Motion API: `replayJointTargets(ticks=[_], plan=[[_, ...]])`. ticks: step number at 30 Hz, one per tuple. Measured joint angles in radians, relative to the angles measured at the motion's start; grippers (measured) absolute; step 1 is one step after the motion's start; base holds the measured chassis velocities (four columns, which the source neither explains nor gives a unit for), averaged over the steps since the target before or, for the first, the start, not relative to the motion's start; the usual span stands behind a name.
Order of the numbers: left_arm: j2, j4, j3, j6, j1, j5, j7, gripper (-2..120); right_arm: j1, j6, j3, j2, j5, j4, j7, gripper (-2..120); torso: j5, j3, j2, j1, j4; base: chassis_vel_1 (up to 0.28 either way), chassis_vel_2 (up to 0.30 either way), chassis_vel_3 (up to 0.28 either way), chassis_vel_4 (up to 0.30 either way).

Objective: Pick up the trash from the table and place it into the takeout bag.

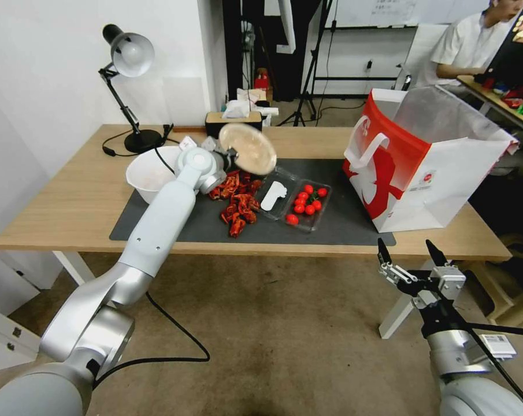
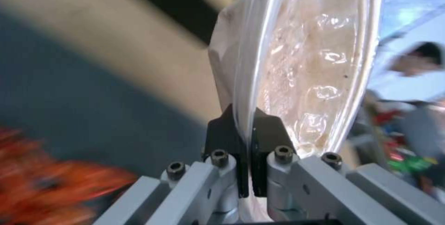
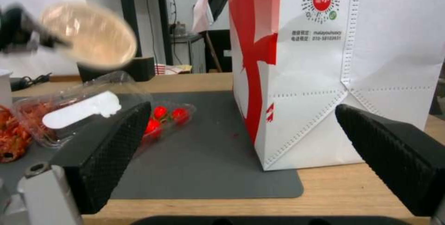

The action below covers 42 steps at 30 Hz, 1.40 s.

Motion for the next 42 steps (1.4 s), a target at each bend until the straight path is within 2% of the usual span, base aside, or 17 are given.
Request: replayJointTargets(ticks=[7, 9, 10, 12, 13, 14, 15, 17, 21, 27, 30, 31, 35, 37, 38, 39, 42], plan=[[-0.002, -0.050, 0.032, -0.006, -0.041, 0.004, 0.039, 0, -0.001, 0.000, 0.001, 0.001, -0.001, 0.001, 0.000, 100, 0.0001, 0.000, 0.000, 0.000, -0.0002, 0.000, 0.000, 0.000, 0.000], [-0.040, -0.067, 0.073, -0.008, -0.127, 0.006, 0.057, 0, -0.005, 0.000, 0.002, 0.004, -0.003, 0.007, 0.000, 100, 0.0003, 0.000, 0.000, 0.000, -0.0001, 0.000, 0.000, 0.000, 0.000], [-0.040, -0.067, 0.073, -0.008, -0.127, 0.006, 0.057, 0, -0.005, 0.000, 0.002, 0.004, -0.003, 0.007, 0.000, 100, 0.0003, 0.000, 0.000, 0.000, -0.0001, 0.000, 0.000, 0.000, 0.000], [-0.135, -0.009, 0.120, -0.015, -0.262, 0.020, 0.085, 0, -0.012, 0.000, 0.009, 0.010, -0.007, 0.013, 0.001, 100, 0.0004, 0.000, 0.000, 0.000, -0.0005, 0.000, 0.000, 0.000, 0.000], [-0.135, -0.009, 0.120, -0.015, -0.262, 0.020, 0.085, 0, -0.012, 0.000, 0.009, 0.010, -0.007, 0.013, 0.001, 100, 0.0004, 0.000, 0.000, 0.000, -0.0005, 0.000, 0.000, 0.000, 0.000], [-0.184, 0.036, 0.139, -0.016, -0.320, 0.032, 0.095, 0, -0.016, 0.000, 0.012, 0.016, -0.011, 0.015, 0.001, 100, 0.0003, 0.000, 0.000, 0.000, -0.0004, 0.000, 0.000, 0.000, 0.000], [-0.184, 0.036, 0.139, -0.016, -0.320, 0.032, 0.095, 0, -0.016, 0.000, 0.012, 0.016, -0.011, 0.015, 0.001, 100, 0.0003, 0.000, 0.000, 0.000, -0.0004, 0.000, 0.000, 0.000, 0.000], [-0.252, 0.098, 0.179, -0.020, -0.379, 0.068, 0.119, 0, -0.021, 0.000, 0.014, 0.026, -0.018, 0.016, 0.001, 100, 0.0006, 0.000, 0.000, 0.000, -0.0005, 0.000, 0.000, 0.000, 0.000], [-0.284, 0.118, 0.225, -0.033, -0.407, 0.097, 0.152, 0, -0.024, 0.000, 0.016, 0.032, -0.023, 0.017, 0.001, 100, 0.0006, 0.000, 0.000, 0.000, -0.0009, 0.000, 0.000, 0.000, 0.000], [-0.279, 0.096, 0.315, -0.038, -0.391, 0.169, 0.218, 0, -0.028, 0.001, 0.022, 0.037, -0.025, 0.015, 0.000, 100, 0.0000, 0.000, 0.000, 0.000, -0.0001, 0.000, 0.000, 0.000, 0.000], [-0.256, 0.077, 0.383, -0.055, -0.367, 0.261, 0.296, 0, -0.023, 0.001, 0.021, 0.036, -0.025, 0.012, 0.001, 100, 0.0002, 0.000, 0.000, 0.000, -0.0003, 0.000, 0.000, 0.000, 0.000], [-0.256, 0.077, 0.383, -0.055, -0.367, 0.261, 0.296, 0, -0.023, 0.001, 0.021, 0.036, -0.025, 0.012, 0.001, 100, 0.0002, 0.000, 0.000, 0.000, -0.0003, 0.000, 0.000, 0.000, 0.000], [-0.227, 0.051, 0.428, -0.061, -0.347, 0.342, 0.377, 0, -0.023, 0.001, 0.023, 0.033, -0.024, 0.008, 0.001, 100, 0.0001, 0.000, 0.000, 0.000, -0.0002, 0.000, 0.000, 0.000, 0.000], [-0.222, 0.047, 0.435, -0.062, -0.346, 0.362, 0.391, 0, -0.024, 0.001, 0.023, 0.033, -0.023, 0.008, 0.001, 100, 0.0001, 0.000, 0.000, 0.000, -0.0002, 0.000, 0.000, 0.000, 0.000], [-0.215, 0.042, 0.444, -0.062, -0.345, 0.386, 0.407, 1, -0.024, 0.001, 0.024, 0.033, -0.023, 0.008, 0.001, 100, 0.0001, 0.000, 0.000, 0.000, -0.0003, 0.000, 0.000, 0.000, 0.000], [-0.210, 0.036, 0.450, -0.063, -0.344, 0.399, 0.417, 8, -0.024, 0.002, 0.024, 0.033, -0.022, 0.008, 0.001, 100, 0.0000, 0.000, 0.000, 0.000, -0.0002, 0.000, 0.000, 0.000, 0.000], [-0.206, 0.028, 0.455, -0.064, -0.344, 0.406, 0.424, 11, -0.023, 0.002, 0.024, 0.032, -0.022, 0.008, 0.001, 100, 0.0000, 0.000, 0.000, 0.000, -0.0002, 0.000, 0.000, 0.000, 0.000]])
